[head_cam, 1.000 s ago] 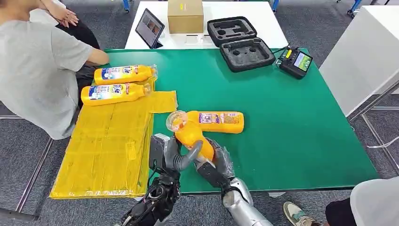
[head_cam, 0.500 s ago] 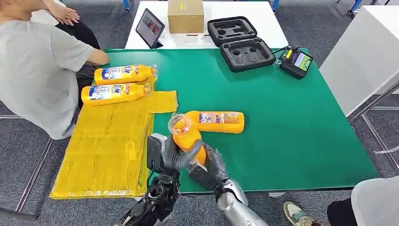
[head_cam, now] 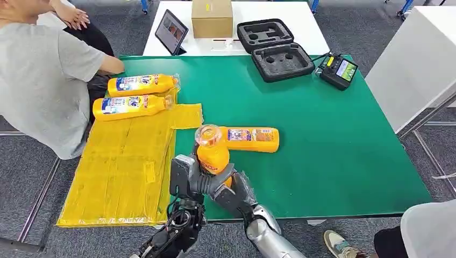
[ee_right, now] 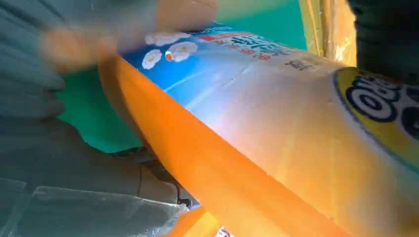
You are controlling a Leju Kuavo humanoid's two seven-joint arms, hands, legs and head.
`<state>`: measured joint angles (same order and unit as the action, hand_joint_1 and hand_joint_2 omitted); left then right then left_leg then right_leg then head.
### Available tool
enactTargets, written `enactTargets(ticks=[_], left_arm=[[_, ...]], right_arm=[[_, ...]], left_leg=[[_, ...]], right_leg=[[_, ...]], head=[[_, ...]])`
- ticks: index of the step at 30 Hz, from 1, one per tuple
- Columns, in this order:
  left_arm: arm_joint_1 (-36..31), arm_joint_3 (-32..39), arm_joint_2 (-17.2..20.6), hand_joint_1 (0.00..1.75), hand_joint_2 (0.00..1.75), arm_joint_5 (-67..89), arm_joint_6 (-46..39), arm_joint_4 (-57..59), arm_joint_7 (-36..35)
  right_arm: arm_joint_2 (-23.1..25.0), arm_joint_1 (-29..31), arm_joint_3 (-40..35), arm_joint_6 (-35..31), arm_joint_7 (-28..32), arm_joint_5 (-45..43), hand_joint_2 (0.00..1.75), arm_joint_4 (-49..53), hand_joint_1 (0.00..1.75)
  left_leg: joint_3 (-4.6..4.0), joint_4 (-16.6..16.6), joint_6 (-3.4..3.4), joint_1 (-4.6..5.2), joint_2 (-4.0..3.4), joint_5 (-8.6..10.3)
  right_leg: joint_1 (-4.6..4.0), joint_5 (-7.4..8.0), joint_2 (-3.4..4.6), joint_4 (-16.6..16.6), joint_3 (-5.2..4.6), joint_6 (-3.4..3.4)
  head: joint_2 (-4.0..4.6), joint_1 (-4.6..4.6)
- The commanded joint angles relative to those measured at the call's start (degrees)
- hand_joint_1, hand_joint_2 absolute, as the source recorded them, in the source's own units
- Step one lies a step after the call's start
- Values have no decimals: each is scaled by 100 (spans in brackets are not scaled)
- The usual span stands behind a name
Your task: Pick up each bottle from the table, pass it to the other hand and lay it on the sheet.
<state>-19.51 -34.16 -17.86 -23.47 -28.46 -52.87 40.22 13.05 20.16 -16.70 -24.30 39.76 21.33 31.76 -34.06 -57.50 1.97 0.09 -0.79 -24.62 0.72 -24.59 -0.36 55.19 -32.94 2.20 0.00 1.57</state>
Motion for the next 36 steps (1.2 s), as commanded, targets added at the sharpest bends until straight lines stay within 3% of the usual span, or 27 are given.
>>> enactTargets(ticks=[1, 3, 4, 5, 6, 8, 11, 14, 16, 19, 25, 26, 27, 36], left_arm=[[-301, -109, -18, 0, 175, 14, 7, 481, -22], [-294, -53, -25, 3, 175, 56, -17, 470, -22], [-293, -20, -29, 19, 175, 65, -30, 470, -22], [-309, 70, -39, 54, 175, 102, -73, 495, -22], [-320, 89, -41, 136, 175, 112, -71, 517, -22], [-346, 183, -61, 145, 175, 168, -72, 579, -22], [-354, 222, -71, 173, 175, 194, -77, 599, -22], [-335, 320, -61, 175, 175, 290, -54, 597, -22], [-313, 365, -40, 175, 175, 347, -12, 563, -22], [-299, 377, 4, 175, 175, 383, 27, 555, -22], [-297, 383, 18, 175, 175, 379, 40, 551, -22], [-297, 383, 18, 175, 175, 379, 40, 551, -22], [-300, 353, 37, 175, 175, 424, 23, 550, -22], [-454, 77, 415, 175, 175, 899, 68, 763, -23]], right_arm=[[15, 121, -260, 130, 12, -30, 175, 9, 161], [17, 124, -271, 234, 24, -115, 175, -4, 157], [16, 128, -291, 227, 24, -118, 175, -8, 157], [35, 137, -289, 402, 24, -259, 175, 4, 152], [40, 142, -288, 469, 24, -309, 175, 13, 150], [46, 160, -295, 637, 24, -482, 175, 42, 134], [46, 188, -312, 611, 24, -499, 175, 22, 101], [42, 217, -385, 597, 24, -544, 175, -41, 77], [43, 231, -426, 556, 24, -582, 175, -85, 44], [49, 231, -422, 481, 24, -655, 175, -89, 10], [49, 232, -432, 476, 24, -668, 175, -91, 10], [49, 232, -432, 476, 24, -668, 175, -91, 0], [57, 236, -421, 475, 24, -712, 175, -105, 0], [70, 235, -509, 498, 24, -847, 175, -136, 0]], left_leg=[[12, -2, -11, -4, 5, -5], [6, -1, -8, -3, 5, -2], [10, -4, -12, -5, 6, -6], [8, -1, -10, -4, 4, -3], [10, -4, -13, -5, 5, -6], [7, -3, -11, -4, 3, -4], [5, -1, -8, -3, -1, -2], [9, -4, -12, -5, 2, -6], [11, -3, -11, -5, -2, -7], [16, -3, -14, -6, -3, -8], [9, 1, -9, -3, -2, -3], [14, -2, -12, -5, -1, -6], [14, 1, -12, -4, 0, -5], [18, 5, -14, -4, -6, -4]], right_leg=[[-3, -5, 3, 2, 11, -9], [-2, -3, 1, 2, 5, -7], [-4, -5, 3, 4, 10, -10], [-3, -3, 3, 2, 7, -8], [-4, -5, 4, 5, 10, -10], [-4, -3, 5, 3, 7, -9], [-2, -1, 7, 1, 3, -6], [-4, -4, 7, 4, 8, -10], [-4, -4, 9, 3, 9, -9], [-5, -5, 13, 3, 14, -11], [-3, -1, 8, 1, 7, -7], [-4, -4, 10, 3, 12, -10], [-3, -3, 9, 2, 12, -10], [-3, -1, 15, -1, 14, -12]], head=[[0, 2], [0, 2], [0, 2], [0, 0], [0, 2], [0, 2], [0, 0], [0, 0], [0, 0], [0, 2], [0, 0], [0, 0], [0, 0], [0, 0]])
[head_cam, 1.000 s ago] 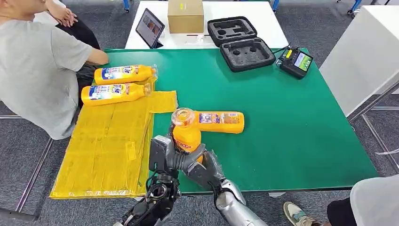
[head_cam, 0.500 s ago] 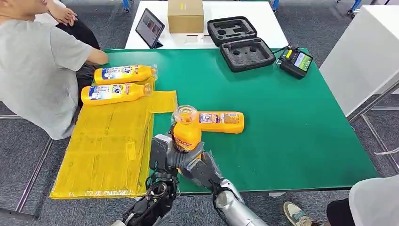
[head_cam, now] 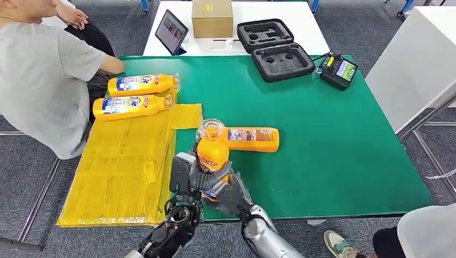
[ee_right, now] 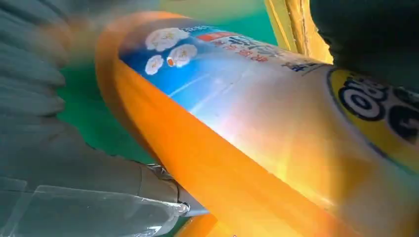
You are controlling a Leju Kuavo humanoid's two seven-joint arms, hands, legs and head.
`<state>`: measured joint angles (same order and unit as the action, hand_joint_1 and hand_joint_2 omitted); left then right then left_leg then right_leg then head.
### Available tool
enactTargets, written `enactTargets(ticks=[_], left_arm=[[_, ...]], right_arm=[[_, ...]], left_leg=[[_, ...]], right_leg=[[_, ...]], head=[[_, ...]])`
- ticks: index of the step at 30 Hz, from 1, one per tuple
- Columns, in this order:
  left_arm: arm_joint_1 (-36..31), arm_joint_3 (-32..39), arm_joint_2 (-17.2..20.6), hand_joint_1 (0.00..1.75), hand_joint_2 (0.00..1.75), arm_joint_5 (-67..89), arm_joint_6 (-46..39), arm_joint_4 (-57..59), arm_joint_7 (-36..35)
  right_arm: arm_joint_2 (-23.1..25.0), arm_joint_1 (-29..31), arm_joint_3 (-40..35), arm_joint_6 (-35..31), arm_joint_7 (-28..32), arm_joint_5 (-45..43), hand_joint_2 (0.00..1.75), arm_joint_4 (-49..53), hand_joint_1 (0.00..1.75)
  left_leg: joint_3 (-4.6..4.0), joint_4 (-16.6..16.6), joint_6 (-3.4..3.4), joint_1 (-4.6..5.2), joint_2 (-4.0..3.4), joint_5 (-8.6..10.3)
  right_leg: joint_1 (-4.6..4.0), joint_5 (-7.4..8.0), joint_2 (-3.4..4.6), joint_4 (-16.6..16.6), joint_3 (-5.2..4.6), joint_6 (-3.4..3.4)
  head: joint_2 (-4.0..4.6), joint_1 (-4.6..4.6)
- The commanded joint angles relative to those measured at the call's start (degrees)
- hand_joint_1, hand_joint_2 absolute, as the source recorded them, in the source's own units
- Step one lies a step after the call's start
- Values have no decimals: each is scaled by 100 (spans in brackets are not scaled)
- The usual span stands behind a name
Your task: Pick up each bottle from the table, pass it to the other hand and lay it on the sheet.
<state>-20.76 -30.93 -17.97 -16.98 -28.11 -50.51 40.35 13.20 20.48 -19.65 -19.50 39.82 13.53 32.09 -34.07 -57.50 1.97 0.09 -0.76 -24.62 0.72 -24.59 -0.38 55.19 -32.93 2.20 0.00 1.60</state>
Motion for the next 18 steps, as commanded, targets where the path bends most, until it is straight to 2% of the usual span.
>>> enactTargets(ticks=[1, 3, 7, 9, 11, 13, 18], left_arm=[[-329, -274, 478, 175, 175, 385, 1, 505, -54], [-303, -312, 656, 175, 175, 687, -220, 360, -36], [-421, -533, 1365, 175, 175, 2236, -1099, 292, -187], [-344, -271, 1842, 175, 175, 3112, -1101, 225, -506], [-277, -150, 2098, 175, 175, 3367, -963, 180, -574], [-217, -86, 2204, 175, 175, 3504, -909, 144, -654], [-173, -32, 2114, 175, 175, 3694, -870, 47, -769]], right_arm=[[48, 189, -216, 19, 18, -103, 175, -157, 0], [22, 148, -220, 0, 18, -131, 175, -123, 0], [-29, 111, -113, 29, 18, -265, 175, -55, 0], [-74, 49, -42, 101, 18, -333, 175, 26, 0], [-95, -13, -36, 136, 18, -353, 175, 102, 0], [-102, -38, -33, 146, 18, -367, 175, 138, 0], [-90, -27, -36, 137, 18, -370, 175, 123, 0]], left_leg=[[12, 4, -8, -3, -8, -2], [18, 4, -12, -4, -9, -4], [21, 9, -12, -4, -16, -3], [28, 12, -15, -5, -28, -2], [29, 15, -16, -6, -28, -1], [35, 14, -24, -13, -28, 0], [28, 8, -24, -19, -14, 5]], right_leg=[[-2, 1, 13, -2, 8, -7], [-3, -1, 16, -1, 12, -10], [-3, 2, 22, -5, 12, -10], [-4, 5, 34, -5, 13, -13], [-5, 5, 33, -6, 14, -14], [-12, 2, 34, -5, 18, -15], [-14, -1, 20, 0, 17, -10]], head=[[0, -2], [0, 0], [0, -2], [0, -2], [0, -2], [0, -2], [0, -2]])
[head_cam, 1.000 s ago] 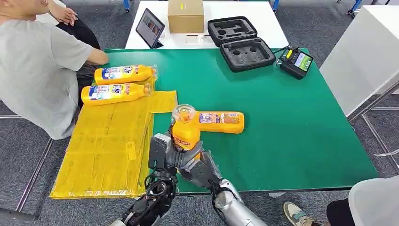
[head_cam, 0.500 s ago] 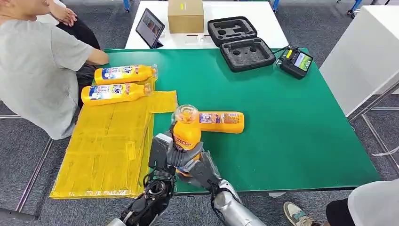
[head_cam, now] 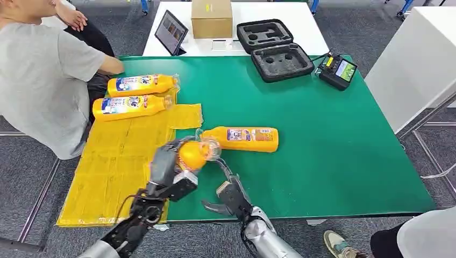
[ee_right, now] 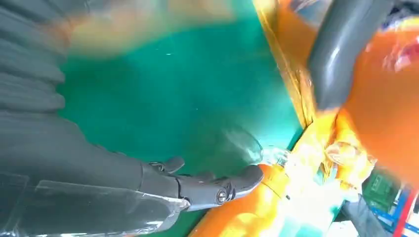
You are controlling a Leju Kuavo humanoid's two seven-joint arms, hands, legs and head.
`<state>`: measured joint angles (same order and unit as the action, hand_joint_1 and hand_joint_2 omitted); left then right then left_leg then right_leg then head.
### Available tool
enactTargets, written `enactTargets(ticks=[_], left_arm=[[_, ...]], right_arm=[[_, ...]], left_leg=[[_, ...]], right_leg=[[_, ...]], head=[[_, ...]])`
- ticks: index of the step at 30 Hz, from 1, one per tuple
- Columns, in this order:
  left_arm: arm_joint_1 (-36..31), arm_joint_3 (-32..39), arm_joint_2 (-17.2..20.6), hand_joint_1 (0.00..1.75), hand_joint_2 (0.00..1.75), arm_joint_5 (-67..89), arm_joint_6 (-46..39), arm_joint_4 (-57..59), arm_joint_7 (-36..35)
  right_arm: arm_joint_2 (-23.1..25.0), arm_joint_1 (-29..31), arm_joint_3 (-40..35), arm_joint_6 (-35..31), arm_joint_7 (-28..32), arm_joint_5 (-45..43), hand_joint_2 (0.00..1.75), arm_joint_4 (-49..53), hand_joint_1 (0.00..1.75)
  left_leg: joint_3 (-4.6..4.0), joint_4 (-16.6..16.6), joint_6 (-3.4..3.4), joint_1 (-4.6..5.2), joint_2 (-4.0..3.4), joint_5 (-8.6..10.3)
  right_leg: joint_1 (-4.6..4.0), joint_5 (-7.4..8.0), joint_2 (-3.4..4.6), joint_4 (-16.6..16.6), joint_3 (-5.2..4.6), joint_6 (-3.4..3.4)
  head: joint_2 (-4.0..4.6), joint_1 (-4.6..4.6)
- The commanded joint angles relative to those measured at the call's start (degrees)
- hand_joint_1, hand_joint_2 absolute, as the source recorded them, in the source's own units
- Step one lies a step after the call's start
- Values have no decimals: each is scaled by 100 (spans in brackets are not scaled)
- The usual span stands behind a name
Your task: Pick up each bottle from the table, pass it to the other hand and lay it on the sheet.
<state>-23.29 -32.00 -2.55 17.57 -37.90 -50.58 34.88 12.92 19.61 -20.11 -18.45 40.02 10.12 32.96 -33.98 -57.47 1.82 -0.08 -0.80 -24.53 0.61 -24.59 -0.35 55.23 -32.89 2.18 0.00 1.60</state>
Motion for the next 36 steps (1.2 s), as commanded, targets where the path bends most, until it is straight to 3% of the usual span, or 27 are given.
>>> enactTargets(ticks=[1, 4, 7, 13, 20, 26, 36], left_arm=[[79, 75, 573, 175, 175, 238, 110, 54, -222], [42, 22, 618, 175, 175, 547, 69, 116, -418], [-90, 169, 950, 175, 175, 822, 444, 49, -582], [-228, 319, 1197, 175, 175, 1487, 998, 78, -971], [-779, 238, 1128, 175, 175, 2478, 1000, 964, -1296], [-600, 144, 1135, 175, 175, 2886, 1060, 230, -1441], [-504, 128, 1118, 175, 175, 3155, 1005, 187, -1594]], right_arm=[[-61, 60, 10, 32, -2, -28, 175, 35, 0], [-61, 56, 13, 53, -2, -49, 175, 66, 0], [-61, 85, -1, 133, -2, -98, 175, 124, 0], [-91, 39, -31, 209, -2, -87, 175, 196, 0], [-119, 55, -118, 254, -2, -148, 175, 195, 0], [-152, 27, -111, 260, -2, -189, 175, 239, 0], [-152, 14, -136, 283, -2, -180, 175, 226, 0]], left_leg=[[16, 6, -7, -1, -11, -3], [13, 5, -8, -1, -25, -3], [20, 6, -15, -4, -34, -4], [21, 7, -25, -16, -53, 3], [20, 9, -59, -44, -66, 11], [-7, 5, -81, -61, -31, 44], [-21, 5, -84, -54, -5, 41]], right_leg=[[0, 1, 17, -4, 11, -6], [0, 4, 24, -2, 6, -10], [-3, 6, 34, 0, 6, -17], [-11, 18, 51, 2, 1, -35], [-24, 40, 53, 5, -4, -69], [-41, 39, 23, 7, -24, -72], [-38, 33, 19, 12, -28, -72]], head=[[0, -4], [0, -2], [0, -4], [0, -4], [0, 0], [0, -4], [0, -4]])
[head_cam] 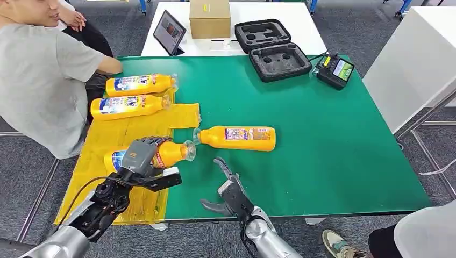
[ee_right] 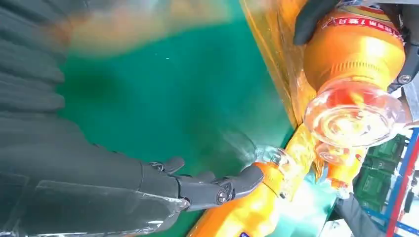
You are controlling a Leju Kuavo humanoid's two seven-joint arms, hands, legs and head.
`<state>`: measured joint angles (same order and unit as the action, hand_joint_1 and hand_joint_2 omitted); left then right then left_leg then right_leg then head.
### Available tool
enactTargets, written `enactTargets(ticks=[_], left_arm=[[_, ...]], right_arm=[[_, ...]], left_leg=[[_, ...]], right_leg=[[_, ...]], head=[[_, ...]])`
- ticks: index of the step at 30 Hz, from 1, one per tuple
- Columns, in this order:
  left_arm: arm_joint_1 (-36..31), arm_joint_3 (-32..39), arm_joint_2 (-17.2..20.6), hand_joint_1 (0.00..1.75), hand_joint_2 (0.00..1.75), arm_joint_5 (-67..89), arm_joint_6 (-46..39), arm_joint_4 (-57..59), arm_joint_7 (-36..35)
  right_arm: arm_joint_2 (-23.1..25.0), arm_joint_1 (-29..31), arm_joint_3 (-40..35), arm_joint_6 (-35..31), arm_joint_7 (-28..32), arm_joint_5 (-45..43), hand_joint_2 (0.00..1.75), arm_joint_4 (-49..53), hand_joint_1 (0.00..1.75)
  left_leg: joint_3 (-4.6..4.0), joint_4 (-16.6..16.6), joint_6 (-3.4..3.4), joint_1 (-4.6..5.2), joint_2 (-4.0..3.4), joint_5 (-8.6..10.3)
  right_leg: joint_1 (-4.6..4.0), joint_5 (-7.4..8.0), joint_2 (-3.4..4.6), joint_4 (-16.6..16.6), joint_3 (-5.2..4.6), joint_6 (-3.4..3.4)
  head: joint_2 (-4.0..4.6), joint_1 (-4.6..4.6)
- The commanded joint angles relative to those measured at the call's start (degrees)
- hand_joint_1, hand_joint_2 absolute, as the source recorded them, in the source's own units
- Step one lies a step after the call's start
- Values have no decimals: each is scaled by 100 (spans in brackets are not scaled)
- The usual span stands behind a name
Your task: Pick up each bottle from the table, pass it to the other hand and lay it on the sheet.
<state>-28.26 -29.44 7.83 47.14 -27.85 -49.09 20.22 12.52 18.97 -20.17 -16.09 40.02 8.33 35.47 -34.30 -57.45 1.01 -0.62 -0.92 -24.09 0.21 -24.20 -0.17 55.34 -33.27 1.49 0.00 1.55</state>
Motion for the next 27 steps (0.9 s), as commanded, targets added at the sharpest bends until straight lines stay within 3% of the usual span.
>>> enactTargets(ticks=[1, 3, 8, 14, 26, 27], left_arm=[[-2, -139, 77, 175, 175, 228, -3, 39, -144], [-19, -13, -107, 175, 175, -91, 448, 281, -63], [-238, 136, -396, 175, 175, -55, 274, 983, -81], [-671, 279, -485, 175, 175, 335, -45, 2120, -337], [-752, 237, -498, 175, 175, 582, -181, 2385, -510], [-769, 272, -521, 159, 175, 598, -163, 2454, -598]], right_arm=[[-118, 77, -132, 50, -2, 0, 175, -33, 0], [-120, 88, -159, 53, -2, 6, 175, -49, 0], [-125, 71, -249, -11, -2, 50, 175, 156, 0], [-71, 59, -303, 9, -2, 123, 175, 112, 0], [-54, 84, -321, 43, -2, 107, 175, 75, 0], [-41, 101, -324, 46, -2, 105, 175, 47, 0]], left_leg=[[5, 3, -2, 1, 6, -2], [6, 3, -3, 1, 13, -3], [6, 4, -2, 6, 19, 0], [11, 5, -3, 5, 24, 3], [11, 3, -2, 2, 12, -2], [15, 5, -3, 3, 14, -3]], right_leg=[[1, -3, 0, 0, 3, -3], [1, -5, -5, 0, 5, -4], [4, -4, -12, -1, 4, -2], [3, -2, -14, -1, 8, -4], [2, -4, -6, 0, 6, -2], [3, -5, -6, 0, 9, -3]], head=[[0, 0], [0, 0], [0, 2], [0, 0], [0, 2], [0, 2]])
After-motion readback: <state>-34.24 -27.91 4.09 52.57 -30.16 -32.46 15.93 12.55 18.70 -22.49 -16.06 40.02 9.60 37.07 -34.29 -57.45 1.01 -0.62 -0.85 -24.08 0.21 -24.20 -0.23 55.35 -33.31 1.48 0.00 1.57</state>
